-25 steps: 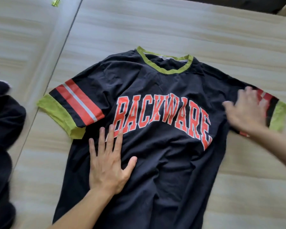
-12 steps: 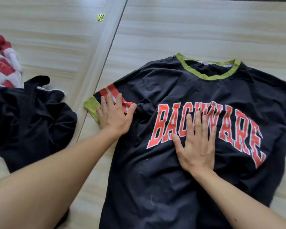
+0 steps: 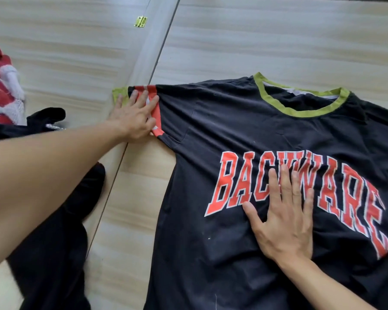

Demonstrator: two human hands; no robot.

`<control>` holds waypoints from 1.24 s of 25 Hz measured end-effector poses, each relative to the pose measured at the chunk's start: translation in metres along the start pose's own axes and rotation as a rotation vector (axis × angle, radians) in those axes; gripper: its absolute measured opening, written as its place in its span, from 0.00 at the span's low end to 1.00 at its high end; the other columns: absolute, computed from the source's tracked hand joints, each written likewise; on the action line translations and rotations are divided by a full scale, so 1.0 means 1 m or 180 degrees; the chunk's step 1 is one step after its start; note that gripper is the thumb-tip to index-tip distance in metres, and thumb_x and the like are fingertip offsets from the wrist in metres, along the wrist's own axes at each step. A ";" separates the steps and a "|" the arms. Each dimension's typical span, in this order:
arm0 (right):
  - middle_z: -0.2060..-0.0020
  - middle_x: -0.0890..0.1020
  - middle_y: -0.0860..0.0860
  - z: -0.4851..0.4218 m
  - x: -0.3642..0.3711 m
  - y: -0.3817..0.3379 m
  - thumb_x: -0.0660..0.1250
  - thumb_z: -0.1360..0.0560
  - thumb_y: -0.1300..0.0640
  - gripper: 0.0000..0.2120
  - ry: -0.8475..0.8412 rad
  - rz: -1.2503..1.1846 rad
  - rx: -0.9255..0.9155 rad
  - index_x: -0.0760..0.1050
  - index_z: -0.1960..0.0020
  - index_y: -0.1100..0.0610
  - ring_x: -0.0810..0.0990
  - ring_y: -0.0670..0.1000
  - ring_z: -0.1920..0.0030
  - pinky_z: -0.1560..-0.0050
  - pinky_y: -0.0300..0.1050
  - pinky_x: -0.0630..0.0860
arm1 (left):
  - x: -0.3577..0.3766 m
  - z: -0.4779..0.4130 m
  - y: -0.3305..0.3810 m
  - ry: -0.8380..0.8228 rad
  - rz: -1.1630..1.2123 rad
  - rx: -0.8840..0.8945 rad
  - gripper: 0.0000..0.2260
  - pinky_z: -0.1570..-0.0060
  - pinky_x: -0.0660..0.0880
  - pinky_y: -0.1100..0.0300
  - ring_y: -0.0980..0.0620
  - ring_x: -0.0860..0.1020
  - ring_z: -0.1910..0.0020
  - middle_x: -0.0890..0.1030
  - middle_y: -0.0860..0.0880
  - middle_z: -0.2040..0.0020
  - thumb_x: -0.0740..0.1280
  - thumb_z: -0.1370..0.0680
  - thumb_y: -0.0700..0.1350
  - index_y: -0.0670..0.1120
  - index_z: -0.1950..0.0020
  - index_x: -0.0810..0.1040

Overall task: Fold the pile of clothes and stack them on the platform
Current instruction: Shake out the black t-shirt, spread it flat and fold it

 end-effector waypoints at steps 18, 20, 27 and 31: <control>0.18 0.46 0.53 0.017 -0.044 -0.010 0.53 0.19 0.40 0.38 0.0036 -0.1104 -0.0591 0.44 0.18 0.56 0.43 0.52 0.18 0.21 0.62 0.39 | 0.004 0.154 0.215 0.0792 0.0253 0.0991 0.33 0.21 0.42 0.38 0.43 0.40 0.18 0.42 0.45 0.16 0.51 0.16 0.60 0.47 0.17 0.43; 0.18 0.50 0.52 0.104 -0.068 0.000 0.61 0.20 0.46 0.37 0.0101 -0.1446 -0.0476 0.49 0.18 0.57 0.46 0.52 0.18 0.20 0.59 0.40 | -0.006 0.232 0.228 0.1094 0.0862 0.1368 0.33 0.20 0.47 0.42 0.42 0.47 0.18 0.50 0.41 0.17 0.56 0.17 0.57 0.43 0.17 0.51; 0.49 0.73 0.48 0.355 -0.049 0.054 0.70 0.33 0.38 0.23 -0.1033 -0.0783 -0.0161 0.74 0.44 0.51 0.74 0.53 0.48 0.49 0.50 0.73 | 0.099 0.454 0.240 0.0311 0.0348 0.2238 0.28 0.54 0.72 0.49 0.44 0.72 0.52 0.74 0.47 0.48 0.65 0.26 0.69 0.46 0.43 0.73; 0.53 0.73 0.48 0.353 -0.033 0.066 0.71 0.31 0.54 0.12 -0.1062 -0.0566 -0.0234 0.73 0.49 0.51 0.75 0.53 0.53 0.56 0.48 0.73 | 0.118 0.426 0.221 0.0583 0.0307 0.1553 0.12 0.59 0.70 0.48 0.40 0.73 0.53 0.75 0.45 0.50 0.72 0.26 0.45 0.45 0.46 0.75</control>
Point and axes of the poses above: each hand's wrist, its own z-axis away from the middle knuckle, its own x-axis out of the palm, y = z × x, the point moved 9 cm from there along -z, towards the middle knuckle
